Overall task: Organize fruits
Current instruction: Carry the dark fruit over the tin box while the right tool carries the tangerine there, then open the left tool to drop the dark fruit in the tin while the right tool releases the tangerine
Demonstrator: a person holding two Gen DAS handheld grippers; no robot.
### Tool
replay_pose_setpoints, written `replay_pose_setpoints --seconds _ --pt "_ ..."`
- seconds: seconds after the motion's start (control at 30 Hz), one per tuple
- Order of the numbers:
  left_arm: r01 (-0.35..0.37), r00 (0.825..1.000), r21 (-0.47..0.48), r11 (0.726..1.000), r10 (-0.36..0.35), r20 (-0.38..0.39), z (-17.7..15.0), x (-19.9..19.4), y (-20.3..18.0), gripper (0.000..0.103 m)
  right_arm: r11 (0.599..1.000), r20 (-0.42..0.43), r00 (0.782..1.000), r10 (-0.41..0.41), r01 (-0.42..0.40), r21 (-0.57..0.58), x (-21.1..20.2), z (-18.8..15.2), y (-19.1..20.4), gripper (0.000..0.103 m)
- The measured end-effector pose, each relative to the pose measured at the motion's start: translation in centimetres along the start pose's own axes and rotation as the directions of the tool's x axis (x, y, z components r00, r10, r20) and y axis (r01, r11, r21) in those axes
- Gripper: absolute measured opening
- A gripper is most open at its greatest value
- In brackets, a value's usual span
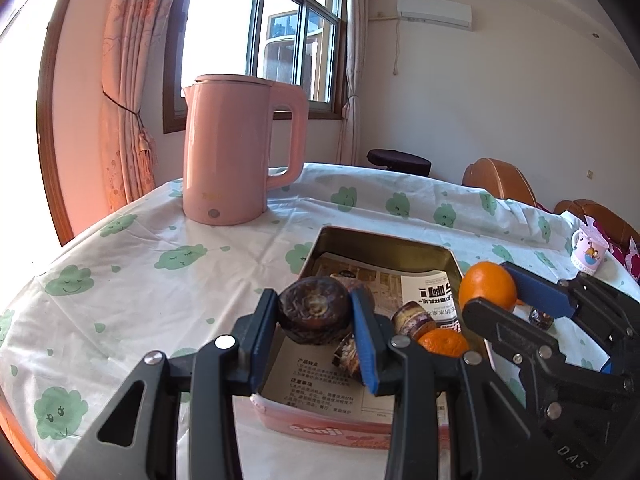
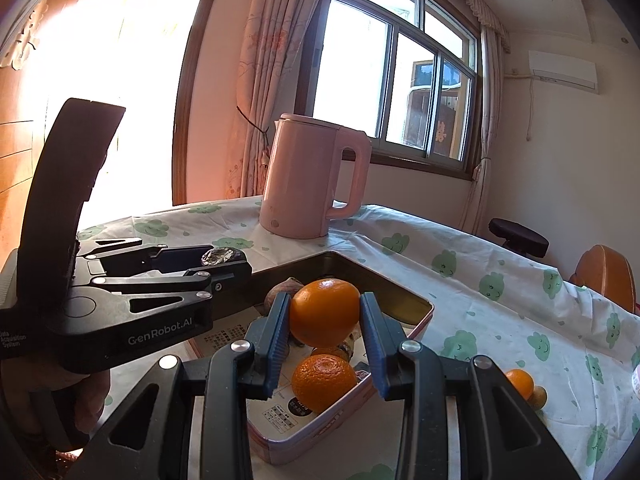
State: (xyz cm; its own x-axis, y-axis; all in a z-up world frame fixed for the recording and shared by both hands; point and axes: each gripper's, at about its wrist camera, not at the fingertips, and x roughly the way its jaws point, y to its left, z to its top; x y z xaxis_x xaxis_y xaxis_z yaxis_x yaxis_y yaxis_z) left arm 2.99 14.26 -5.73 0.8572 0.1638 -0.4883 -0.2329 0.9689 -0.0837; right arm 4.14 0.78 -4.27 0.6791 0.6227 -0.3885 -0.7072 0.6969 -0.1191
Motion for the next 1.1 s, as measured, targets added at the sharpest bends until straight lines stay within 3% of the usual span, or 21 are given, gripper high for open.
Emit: replay_pose_setpoints --seconds 0.63,0.93,1.1 --pt "0.026 0.995 0.008 1.000 -0.025 -0.092 -0.5 1.5 -0.2 0.038 0.998 -0.135 0.989 0.065 -0.066 -0.002 2.8 0.0 0.2 0.037" --pt "0.019 0.994 0.005 1.000 -0.019 -0.108 -0.8 1.8 -0.2 0.040 0.997 -0.162 0.984 0.074 -0.076 -0.005 3.3 -0.1 0.3 0.038" --pt "0.018 0.994 0.007 1.000 -0.017 -0.104 -0.9 1.7 -0.1 0.041 0.997 -0.163 0.984 0.075 -0.074 0.013 3.4 -0.1 0.0 0.044"
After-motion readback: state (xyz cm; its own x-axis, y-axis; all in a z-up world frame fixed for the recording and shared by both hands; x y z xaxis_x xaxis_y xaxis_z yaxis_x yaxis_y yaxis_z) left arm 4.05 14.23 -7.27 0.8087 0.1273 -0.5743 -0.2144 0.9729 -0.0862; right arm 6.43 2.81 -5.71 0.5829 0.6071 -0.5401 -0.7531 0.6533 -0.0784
